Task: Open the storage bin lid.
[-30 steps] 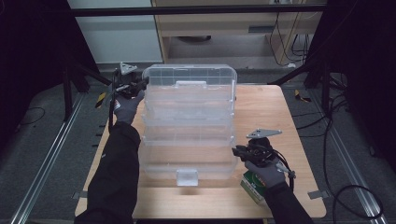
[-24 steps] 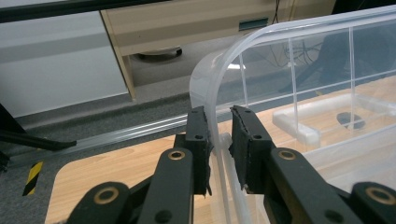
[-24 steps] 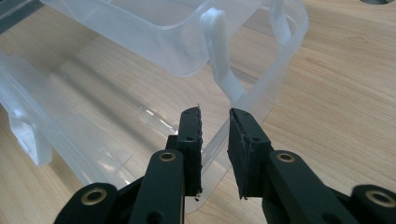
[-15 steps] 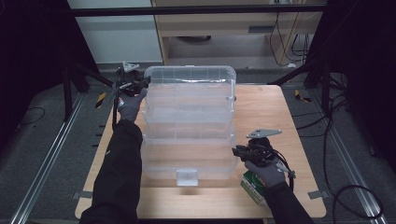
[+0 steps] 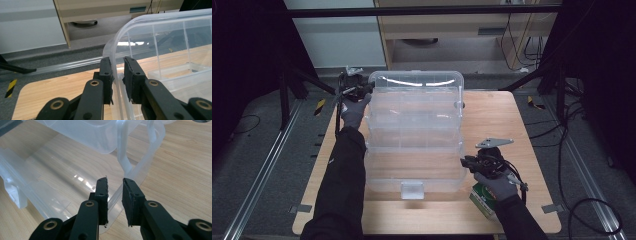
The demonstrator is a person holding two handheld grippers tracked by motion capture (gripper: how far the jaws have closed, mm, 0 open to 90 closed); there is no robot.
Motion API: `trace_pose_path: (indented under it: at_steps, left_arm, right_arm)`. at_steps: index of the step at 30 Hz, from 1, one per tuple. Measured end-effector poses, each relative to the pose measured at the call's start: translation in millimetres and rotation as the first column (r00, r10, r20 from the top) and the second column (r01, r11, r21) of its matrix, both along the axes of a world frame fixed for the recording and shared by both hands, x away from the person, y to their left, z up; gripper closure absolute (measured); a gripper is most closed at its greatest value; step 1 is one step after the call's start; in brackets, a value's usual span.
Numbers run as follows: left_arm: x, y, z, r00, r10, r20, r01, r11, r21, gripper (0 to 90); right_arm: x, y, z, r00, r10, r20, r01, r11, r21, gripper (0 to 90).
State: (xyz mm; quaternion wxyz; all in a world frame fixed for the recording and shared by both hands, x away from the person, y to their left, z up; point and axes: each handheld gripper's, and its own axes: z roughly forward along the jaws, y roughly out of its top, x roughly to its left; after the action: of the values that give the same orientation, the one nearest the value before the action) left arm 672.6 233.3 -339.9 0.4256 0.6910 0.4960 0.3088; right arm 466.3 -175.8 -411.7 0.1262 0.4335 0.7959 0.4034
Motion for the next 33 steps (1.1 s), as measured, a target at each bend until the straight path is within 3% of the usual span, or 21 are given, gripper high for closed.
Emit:
trace_pose_path:
  at_steps: [11, 16, 22, 24, 33]
  left_arm:
    - [7.6, -0.3, -1.3, 0.9992, 0.013, -0.038, -0.012, 0.9998, 0.018, 75.4]
    - [-1.0, 14.7, 3.8, 0.9991, 0.033, -0.024, -0.034, 0.9989, -0.031, 67.0]
    - [-34.7, 38.6, 14.4, 0.9999, 0.005, 0.012, -0.004, 0.9977, -0.067, 60.4]
    - [-51.0, 43.2, 16.1, 0.9995, -0.014, 0.027, 0.015, 0.9992, -0.036, 58.5]
    - [-126.9, 55.3, 11.6, 0.9928, -0.112, 0.042, 0.114, 0.9930, -0.034, 54.4]
  right_arm:
    - [0.0, -0.1, 0.1, 1.0000, 0.000, -0.001, 0.000, 1.000, 0.000, 75.1]
    - [-0.3, 0.0, 0.0, 1.0000, -0.003, -0.002, 0.003, 1.000, 0.000, 75.2]
    - [-1.1, 0.8, 0.6, 1.0000, 0.000, -0.007, 0.001, 1.000, 0.000, 75.5]
    - [-0.7, 0.4, 0.4, 1.0000, 0.000, -0.005, 0.000, 1.000, 0.002, 75.5]
    - [-0.3, 0.0, 0.8, 0.9998, -0.002, -0.019, 0.002, 1.000, 0.008, 75.4]
